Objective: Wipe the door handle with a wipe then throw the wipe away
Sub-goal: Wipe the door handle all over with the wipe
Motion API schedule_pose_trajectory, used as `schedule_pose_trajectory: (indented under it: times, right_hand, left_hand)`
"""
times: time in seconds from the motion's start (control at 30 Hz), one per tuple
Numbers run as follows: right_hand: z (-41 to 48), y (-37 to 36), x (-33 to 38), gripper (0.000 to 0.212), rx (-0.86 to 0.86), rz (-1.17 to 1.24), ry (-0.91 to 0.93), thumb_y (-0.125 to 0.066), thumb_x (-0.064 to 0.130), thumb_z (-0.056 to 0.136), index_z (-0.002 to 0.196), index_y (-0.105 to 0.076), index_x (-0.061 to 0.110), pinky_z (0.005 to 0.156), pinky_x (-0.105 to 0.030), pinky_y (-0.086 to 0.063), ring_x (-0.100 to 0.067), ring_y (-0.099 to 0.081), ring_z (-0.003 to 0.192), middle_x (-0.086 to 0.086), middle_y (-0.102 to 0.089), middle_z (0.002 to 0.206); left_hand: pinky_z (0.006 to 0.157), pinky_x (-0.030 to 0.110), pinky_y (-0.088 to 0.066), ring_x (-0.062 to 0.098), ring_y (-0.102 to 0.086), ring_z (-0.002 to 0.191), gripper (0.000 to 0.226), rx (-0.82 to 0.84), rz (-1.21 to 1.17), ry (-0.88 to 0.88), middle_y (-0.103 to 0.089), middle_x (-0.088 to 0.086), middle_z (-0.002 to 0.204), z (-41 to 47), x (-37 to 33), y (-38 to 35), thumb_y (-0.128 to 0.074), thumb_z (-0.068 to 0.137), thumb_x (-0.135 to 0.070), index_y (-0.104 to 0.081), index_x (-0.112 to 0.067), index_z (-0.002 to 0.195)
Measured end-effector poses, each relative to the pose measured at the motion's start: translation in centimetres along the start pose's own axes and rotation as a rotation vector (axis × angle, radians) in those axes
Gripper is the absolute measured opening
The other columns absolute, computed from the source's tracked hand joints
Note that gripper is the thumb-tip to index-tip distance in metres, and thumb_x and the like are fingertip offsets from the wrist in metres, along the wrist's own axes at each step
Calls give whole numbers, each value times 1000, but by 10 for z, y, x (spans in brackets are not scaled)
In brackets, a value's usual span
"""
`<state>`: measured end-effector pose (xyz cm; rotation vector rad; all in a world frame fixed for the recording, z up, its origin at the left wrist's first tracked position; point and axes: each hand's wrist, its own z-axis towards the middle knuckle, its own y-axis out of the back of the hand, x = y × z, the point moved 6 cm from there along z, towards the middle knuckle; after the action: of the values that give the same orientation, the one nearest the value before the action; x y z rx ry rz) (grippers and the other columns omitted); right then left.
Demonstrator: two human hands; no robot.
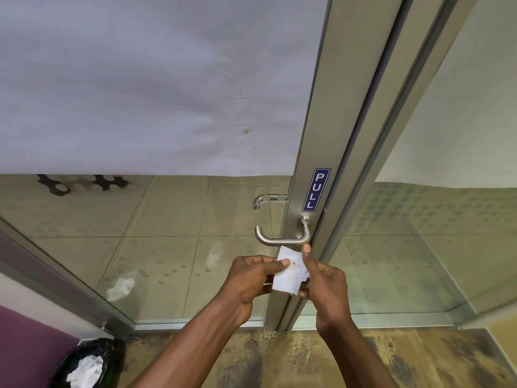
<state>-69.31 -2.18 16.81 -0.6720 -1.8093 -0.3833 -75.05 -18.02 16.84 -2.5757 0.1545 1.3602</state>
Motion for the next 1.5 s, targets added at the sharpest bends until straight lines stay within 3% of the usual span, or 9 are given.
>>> schedule_pose_trajectory:
  times: [0.17,0.37,0.53,0.67,0.93,1.17,1.3,1.4,1.5]
  right_hand:
    - [2,16,-4,29,-87,13,75,-73,48,94,93,-78,20,50,-18,-55,-16,-78,68,7,-81,74]
    - [-15,30,7,25,-205,-116,456,-78,45,89,109,-68,34,80,-49,-66,-14,-73,95,12,-75,101]
    - [-29,24,12,40,-171,-407,796,-83,20,90,128,-69,23,85,-25,-59,-17,-66,112,3,-59,128]
    - [-23,14,5,47,-19,-456,783,-85,19,89,134,-70,19,96,-26,-56,-13,-63,124,7,-63,131]
    - [15,20,-7,36,-2,-187,534,-85,12,87,112,-79,37,93,-38,-63,-9,-75,107,17,-79,112]
    - [60,21,33,32,-111,-672,925,-82,8,90,122,-80,13,90,-3,-47,-6,-66,98,-2,-75,116]
    - [91,15,36,31,1,-842,967,-78,9,93,124,-79,15,88,-24,-58,-15,-69,101,-4,-71,121]
    - [102,14,36,45,108,-974,1056,-80,-5,86,126,-77,16,84,-26,-58,-24,-71,105,-9,-69,124]
    - [105,13,38,71,196,-1212,1165,-79,-16,74,136,-68,16,65,-36,-63,-31,-67,110,-12,-64,130]
  left_hand:
    - [63,26,-63,18,-81,70,15,2,-27,1,-88,18,96,4,0,-7,-90,90,-11,-83,0,97]
    - [62,26,-64,16,-83,69,13,-7,-64,-18,-88,14,92,10,1,-11,-92,88,-7,-82,-3,94]
    - [61,23,-63,16,-83,69,17,-33,-74,-39,-88,15,90,13,3,-16,-94,86,-6,-83,0,97]
    - [65,25,-63,17,-80,69,17,-44,-60,-58,-88,14,89,15,2,-22,-95,85,-7,-84,0,97]
    - [63,19,-59,6,-79,68,34,-154,-16,-133,-82,6,91,11,-7,-22,-97,86,-16,-75,-8,110]
    - [89,30,-59,16,-69,106,34,-471,530,-794,-74,-5,114,-15,-81,-5,-90,93,-24,-66,-20,118]
    - [109,56,-58,38,-58,141,44,-732,799,-1224,-64,19,150,-31,-119,1,-85,92,-19,-70,-3,130]
    - [138,53,-32,48,-33,167,72,-785,973,-1319,-37,30,176,-21,-135,5,-84,95,-26,-58,4,155]
    - [145,46,-10,51,-14,173,98,-777,1062,-1302,-17,37,182,-2,-140,14,-82,97,-38,-36,9,169]
